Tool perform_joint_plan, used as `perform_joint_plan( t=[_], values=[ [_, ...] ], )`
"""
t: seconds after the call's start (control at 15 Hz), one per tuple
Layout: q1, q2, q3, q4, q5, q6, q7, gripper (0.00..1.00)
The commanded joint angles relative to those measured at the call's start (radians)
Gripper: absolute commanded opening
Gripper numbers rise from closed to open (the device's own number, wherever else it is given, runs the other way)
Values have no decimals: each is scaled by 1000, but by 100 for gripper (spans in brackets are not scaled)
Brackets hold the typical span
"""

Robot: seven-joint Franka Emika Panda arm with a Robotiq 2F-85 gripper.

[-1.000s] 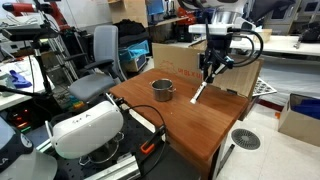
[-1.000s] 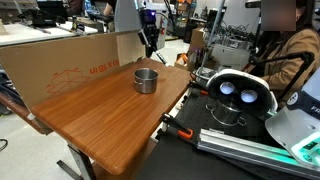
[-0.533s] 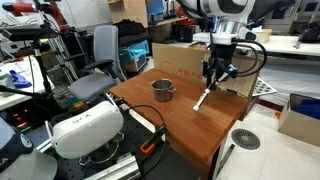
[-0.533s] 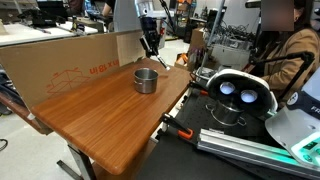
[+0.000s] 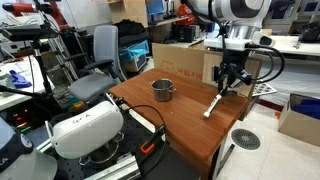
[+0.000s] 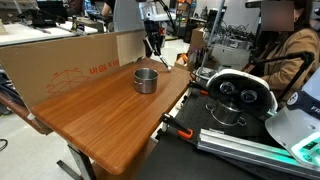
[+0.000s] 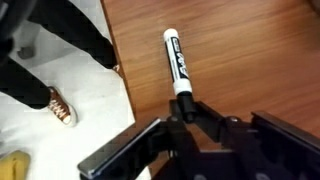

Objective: Remove the marker from the silver pot and put it on the table

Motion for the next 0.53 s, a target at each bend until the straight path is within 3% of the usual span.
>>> perform_joint_plan(
  t=[0.0,0.07,0.13,0.27,0.47],
  values=[
    [-20,50,7,88,-1,-58,13,6],
    [-22,54,6,93,2,-64,22,20],
    [-24,56,7,99,5,-76,25,48],
    [-26,64,10,113,13,-85,35,54],
    [-28,67,12,119,17,-84,45,77]
  ],
)
